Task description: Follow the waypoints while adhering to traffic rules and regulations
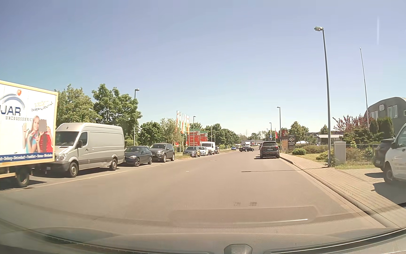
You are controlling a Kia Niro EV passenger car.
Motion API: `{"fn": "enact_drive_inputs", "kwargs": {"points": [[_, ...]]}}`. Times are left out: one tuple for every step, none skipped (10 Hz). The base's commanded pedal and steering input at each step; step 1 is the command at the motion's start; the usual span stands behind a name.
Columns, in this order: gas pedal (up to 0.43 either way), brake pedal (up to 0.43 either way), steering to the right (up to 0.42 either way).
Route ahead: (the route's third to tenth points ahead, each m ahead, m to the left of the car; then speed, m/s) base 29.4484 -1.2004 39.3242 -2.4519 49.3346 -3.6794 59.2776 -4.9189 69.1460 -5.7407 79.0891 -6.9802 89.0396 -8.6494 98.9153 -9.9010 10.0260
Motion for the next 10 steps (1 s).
{"fn": "enact_drive_inputs", "kwargs": {"points": [[0.209, 0.030, 0.032], [0.189, 0.030, 0.032], [0.157, 0.030, 0.031], [0.150, 0.030, 0.031], [0.130, 0.030, 0.030], [0.110, 0.030, 0.030], [0.110, 0.030, 0.029], [0.087, 0.030, 0.028], [0.087, 0.030, 0.027], [0.079, 0.030, 0.027]]}}
